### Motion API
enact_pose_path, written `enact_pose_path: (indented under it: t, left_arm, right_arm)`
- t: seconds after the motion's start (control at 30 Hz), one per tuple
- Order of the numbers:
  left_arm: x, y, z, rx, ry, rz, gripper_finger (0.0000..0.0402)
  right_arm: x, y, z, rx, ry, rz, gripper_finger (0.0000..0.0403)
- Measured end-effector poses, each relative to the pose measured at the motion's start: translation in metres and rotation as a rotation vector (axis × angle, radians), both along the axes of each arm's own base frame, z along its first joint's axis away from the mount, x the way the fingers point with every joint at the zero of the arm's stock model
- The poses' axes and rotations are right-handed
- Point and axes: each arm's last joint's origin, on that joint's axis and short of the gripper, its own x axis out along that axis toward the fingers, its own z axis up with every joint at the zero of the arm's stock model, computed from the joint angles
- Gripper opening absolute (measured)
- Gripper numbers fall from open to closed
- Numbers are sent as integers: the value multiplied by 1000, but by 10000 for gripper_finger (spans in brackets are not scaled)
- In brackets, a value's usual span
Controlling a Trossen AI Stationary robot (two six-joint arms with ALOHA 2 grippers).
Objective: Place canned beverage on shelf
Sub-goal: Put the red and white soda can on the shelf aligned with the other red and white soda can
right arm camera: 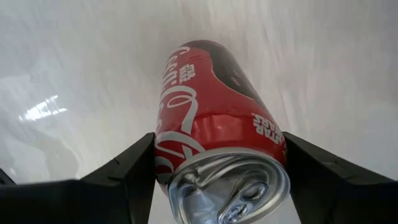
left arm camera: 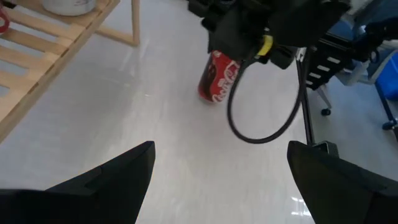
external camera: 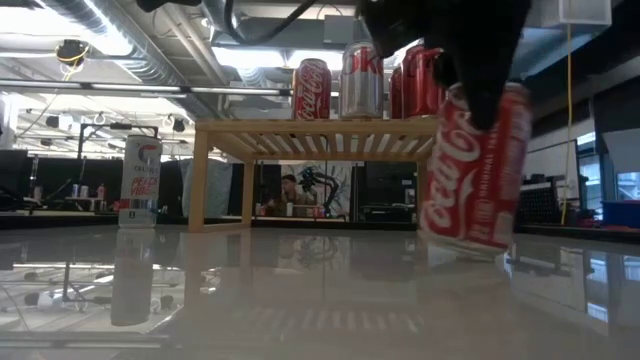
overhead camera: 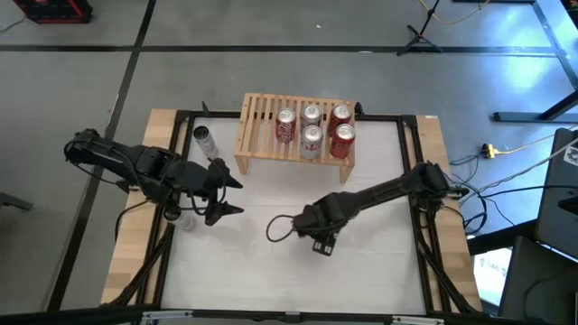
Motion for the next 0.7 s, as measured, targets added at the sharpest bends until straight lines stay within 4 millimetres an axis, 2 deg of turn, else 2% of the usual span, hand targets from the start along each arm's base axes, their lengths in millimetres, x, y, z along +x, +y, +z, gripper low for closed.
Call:
enact_pose_path:
  t: [0.27,0.53,0.7]
  left_arm:
    - [0,0,0,13,0,-16,355]
    - [0,0,0,33,-2,-32,355]
    - [3,-1,5,17,-57,-27,355]
  right_arm:
    - [8,-4,-3,14,-42,-22,271]
    - [15,-1,-4,24,-104,-20,372]
    - [9,-1,7,67,-115,-24,394]
